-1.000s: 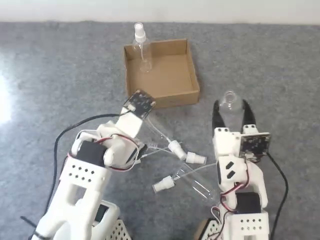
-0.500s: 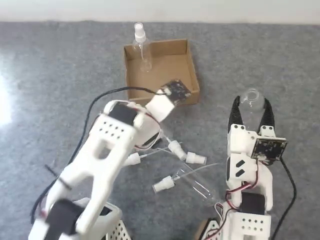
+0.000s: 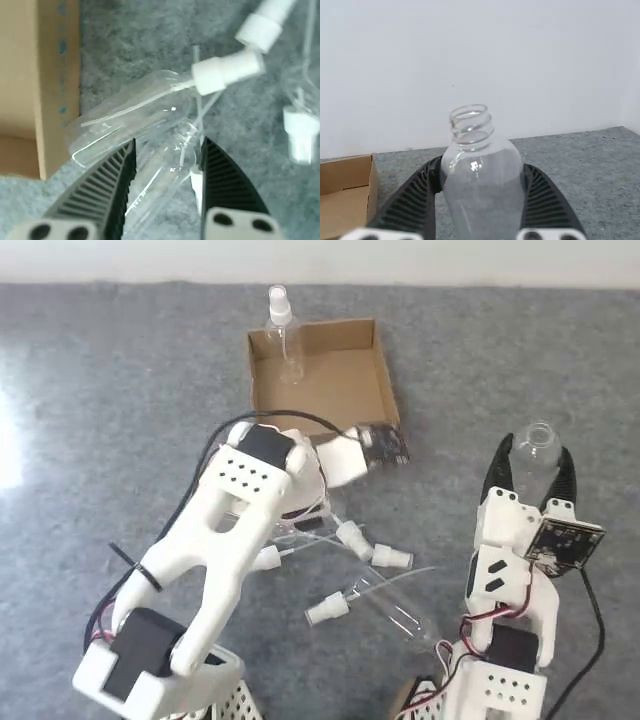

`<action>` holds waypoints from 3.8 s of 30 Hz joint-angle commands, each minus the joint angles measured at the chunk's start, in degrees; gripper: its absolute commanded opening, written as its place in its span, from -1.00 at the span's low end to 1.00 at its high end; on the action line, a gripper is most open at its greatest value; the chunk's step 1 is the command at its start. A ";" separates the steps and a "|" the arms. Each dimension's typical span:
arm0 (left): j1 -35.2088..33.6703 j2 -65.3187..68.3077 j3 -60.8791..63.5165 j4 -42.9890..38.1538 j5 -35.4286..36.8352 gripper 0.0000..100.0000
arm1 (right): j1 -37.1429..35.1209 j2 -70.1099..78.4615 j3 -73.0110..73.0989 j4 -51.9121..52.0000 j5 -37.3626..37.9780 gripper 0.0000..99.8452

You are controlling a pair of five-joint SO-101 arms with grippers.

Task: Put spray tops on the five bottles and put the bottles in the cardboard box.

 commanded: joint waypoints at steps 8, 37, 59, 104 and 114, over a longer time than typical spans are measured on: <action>8.44 -0.18 -2.33 3.87 -12.22 -0.62 | 4.00 -1.36 -2.81 -1.54 -0.70 -0.86; 11.60 25.05 -14.81 -1.23 -20.13 -0.63 | 4.00 -1.36 -3.52 -1.45 -0.70 -0.86; 11.69 24.88 -18.15 3.60 -17.93 -0.86 | 4.00 -1.36 -3.52 -1.36 -0.70 -0.86; 13.71 23.38 -20.79 3.08 -5.98 -0.92 | 3.91 -1.36 -3.43 -0.92 -0.70 -0.86; 13.63 15.12 -20.79 6.42 1.23 -0.92 | 6.46 -1.36 -3.43 -0.92 -3.08 -0.86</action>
